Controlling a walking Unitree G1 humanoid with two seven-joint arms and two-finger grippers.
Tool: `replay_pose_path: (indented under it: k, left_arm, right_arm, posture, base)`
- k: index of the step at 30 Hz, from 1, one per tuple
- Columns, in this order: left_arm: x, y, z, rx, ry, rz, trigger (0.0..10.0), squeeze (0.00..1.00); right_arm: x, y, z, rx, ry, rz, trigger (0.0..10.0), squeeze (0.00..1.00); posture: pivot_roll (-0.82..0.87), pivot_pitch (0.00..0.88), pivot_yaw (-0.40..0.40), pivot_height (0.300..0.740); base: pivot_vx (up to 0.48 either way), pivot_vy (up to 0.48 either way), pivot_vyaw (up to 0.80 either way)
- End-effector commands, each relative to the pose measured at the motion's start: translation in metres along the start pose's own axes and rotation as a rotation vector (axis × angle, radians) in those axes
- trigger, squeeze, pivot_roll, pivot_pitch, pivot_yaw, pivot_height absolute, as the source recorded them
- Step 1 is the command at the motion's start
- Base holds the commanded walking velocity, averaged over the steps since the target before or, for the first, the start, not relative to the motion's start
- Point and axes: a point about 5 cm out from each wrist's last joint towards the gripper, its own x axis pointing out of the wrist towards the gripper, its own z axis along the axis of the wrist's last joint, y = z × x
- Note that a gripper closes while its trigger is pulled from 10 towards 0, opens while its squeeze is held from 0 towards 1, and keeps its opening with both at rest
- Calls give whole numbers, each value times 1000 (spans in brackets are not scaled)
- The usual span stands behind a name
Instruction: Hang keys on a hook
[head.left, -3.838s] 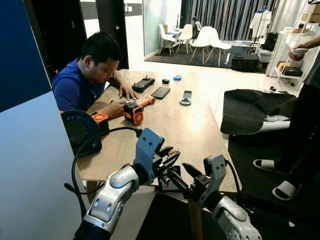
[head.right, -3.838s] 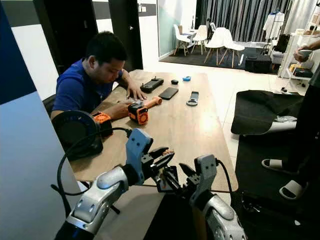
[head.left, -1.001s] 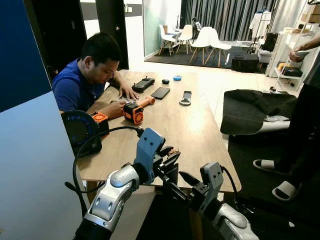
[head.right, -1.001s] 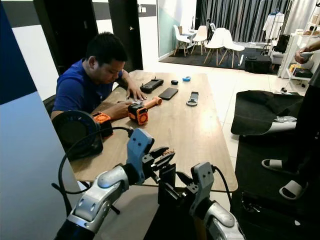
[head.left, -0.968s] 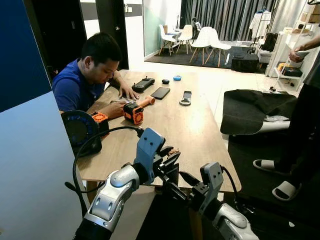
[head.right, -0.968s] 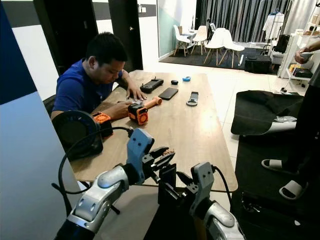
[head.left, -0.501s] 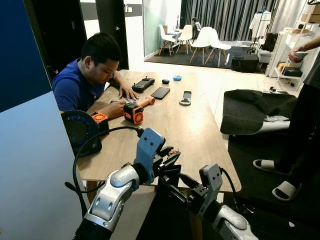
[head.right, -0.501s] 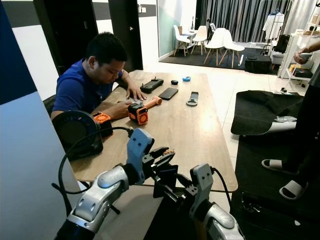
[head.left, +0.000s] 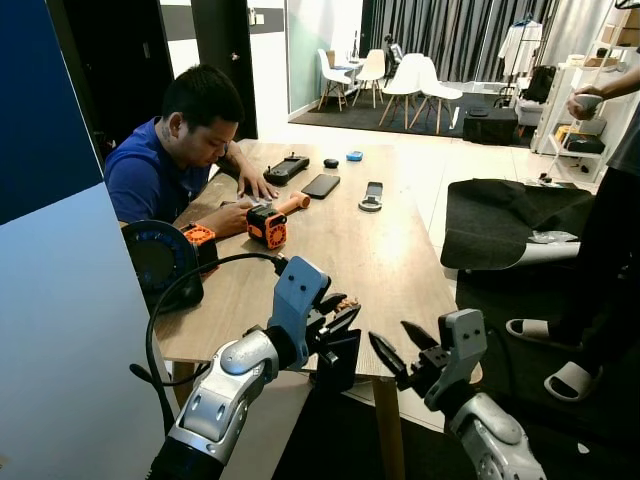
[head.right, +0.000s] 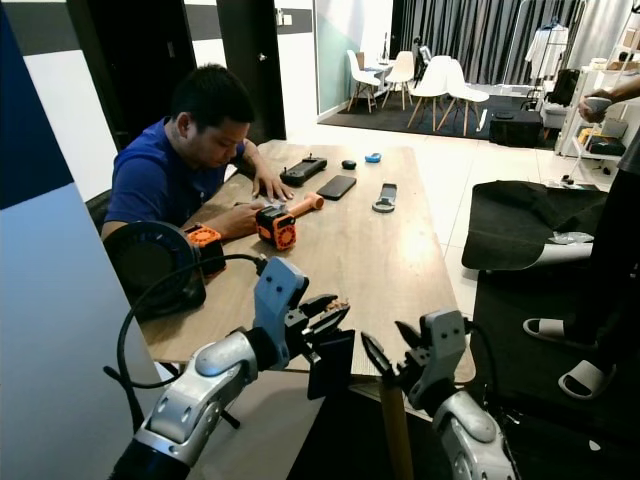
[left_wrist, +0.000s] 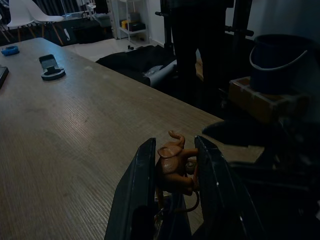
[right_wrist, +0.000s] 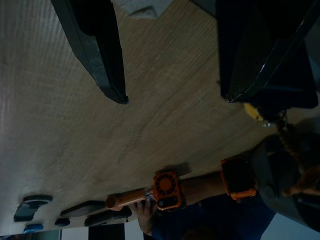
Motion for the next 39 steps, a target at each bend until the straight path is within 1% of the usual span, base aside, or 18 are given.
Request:
replay_pose_path:
  k: [1,5,7,9,10,11,12,16,17,18,19,20,22,34,39]
  left_arm:
    - [2,2,2,20,-4,0,10000,0]
    - [1,6,2,28,1,21,10000,0]
    - [-1,13,2,36,6,40,10000,0]
    - [-3,16,3,35,4,34,10000,0]
    - [-5,17,4,26,4,10,10000,0]
    - [-5,17,4,26,4,10,10000,0]
    - [-8,17,4,28,10,-28,10000,0]
    - [-8,17,4,28,10,-28,10000,0]
    - [-16,11,-1,31,56,-144,10000,0]
    - [-16,11,-1,31,56,-144,10000,0]
    - [-20,8,-4,30,79,-191,10000,0]
    - [-20,8,-4,30,79,-191,10000,0]
    - [-25,5,-8,29,109,-237,10000,0]
    - [-30,7,-10,33,133,-272,10000,0]
    - [-32,8,-9,34,139,-275,10000,0]
  right_arm:
    - [-1,-5,-1,-1,-2,-16,10000,0]
    - [1,-7,3,-9,-15,-22,10000,0]
    - [3,-7,6,-5,-27,-16,10000,0]
    - [4,-6,7,-3,-31,-10,10000,0]
    - [5,-4,6,0,-33,-4,10000,0]
    - [5,-4,6,0,-33,-4,10000,0]
    - [5,-3,6,3,-34,2,10000,0]
    - [5,-3,6,3,-34,2,10000,0]
    - [5,3,4,15,-38,23,10000,0]
    - [5,3,4,15,-38,23,10000,0]
    - [6,4,4,19,-41,31,10000,0]
    - [6,4,4,19,-41,31,10000,0]
    - [6,6,4,23,-46,39,10000,0]
    - [7,7,4,28,-50,50,10000,0]
    - [8,6,2,29,-32,55,10000,0]
  posture:
    - [47,47,26,740]
    - [48,46,24,740]
    - [49,44,24,740]
    - [49,44,24,740]
    - [47,41,24,740]
    - [47,41,24,740]
    - [47,41,24,740]
    - [47,41,24,740]
    - [48,37,27,740]
    - [48,37,27,740]
    - [48,37,27,740]
    - [48,37,27,740]
    - [47,35,27,740]
    - [49,38,23,740]
    - [52,40,20,740]
  base:
    - [0,0,0]
    - [0,0,0]
    - [0,0,0]
    - [0,0,0]
    - [0,0,0]
    - [0,0,0]
    - [0,0,0]
    - [0,0,0]
    - [0,0,0]
    - [0,0,0]
    - [0,0,0]
    - [0,0,0]
    - [0,0,0]
    - [0,0,0]
    - [0,0,0]
